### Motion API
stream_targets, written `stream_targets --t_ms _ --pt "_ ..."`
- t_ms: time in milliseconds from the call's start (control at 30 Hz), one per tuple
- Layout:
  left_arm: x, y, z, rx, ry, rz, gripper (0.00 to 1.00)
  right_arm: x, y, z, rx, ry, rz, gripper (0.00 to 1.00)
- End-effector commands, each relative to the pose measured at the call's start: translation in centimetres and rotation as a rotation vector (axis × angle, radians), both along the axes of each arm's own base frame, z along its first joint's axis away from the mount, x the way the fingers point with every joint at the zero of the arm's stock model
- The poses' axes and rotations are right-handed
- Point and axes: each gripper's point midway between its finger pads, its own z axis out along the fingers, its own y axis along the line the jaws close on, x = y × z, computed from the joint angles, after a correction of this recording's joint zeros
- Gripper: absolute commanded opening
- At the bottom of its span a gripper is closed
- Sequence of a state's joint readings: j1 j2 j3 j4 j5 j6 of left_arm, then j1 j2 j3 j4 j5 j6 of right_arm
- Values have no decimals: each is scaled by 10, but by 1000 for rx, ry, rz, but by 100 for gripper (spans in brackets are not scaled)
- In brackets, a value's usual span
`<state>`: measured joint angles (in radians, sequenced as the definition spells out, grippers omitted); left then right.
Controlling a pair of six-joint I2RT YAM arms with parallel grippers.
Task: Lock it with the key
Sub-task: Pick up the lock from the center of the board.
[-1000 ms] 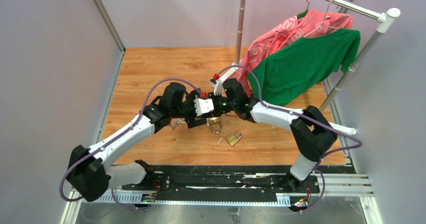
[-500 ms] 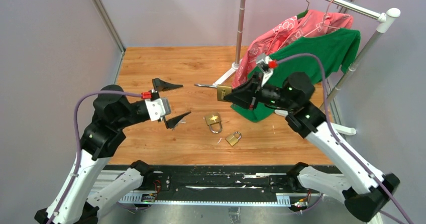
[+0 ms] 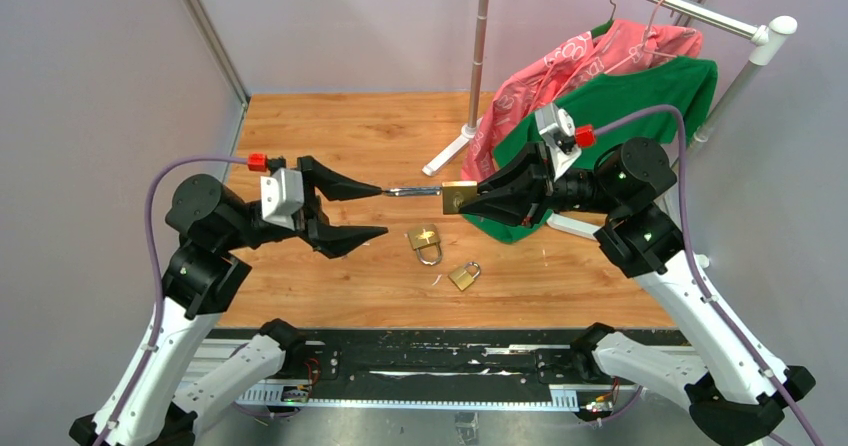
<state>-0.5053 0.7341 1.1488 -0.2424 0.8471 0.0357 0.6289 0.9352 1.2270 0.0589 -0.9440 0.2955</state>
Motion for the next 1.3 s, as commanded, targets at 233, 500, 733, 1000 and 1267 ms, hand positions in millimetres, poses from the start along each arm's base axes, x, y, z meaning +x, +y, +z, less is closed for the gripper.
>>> stream_targets --t_ms 233,500,733,1000,1267 --pt "-10 -18 21 -137 116 -118 40 -14 -8 29 76 -95 21 0" --pt "12 -21 16 -173 194 -44 52 -24 -12 30 64 -129 46 0" --pt "10 -13 -11 -45 98 -16 64 -29 -19 31 49 -144 24 0" --pt "-10 -26 10 -128 103 -161 73 -27 -17 30 62 -136 22 0" --pt "-3 -28 6 -143 136 -129 12 -24 -17 30 64 -140 9 0"
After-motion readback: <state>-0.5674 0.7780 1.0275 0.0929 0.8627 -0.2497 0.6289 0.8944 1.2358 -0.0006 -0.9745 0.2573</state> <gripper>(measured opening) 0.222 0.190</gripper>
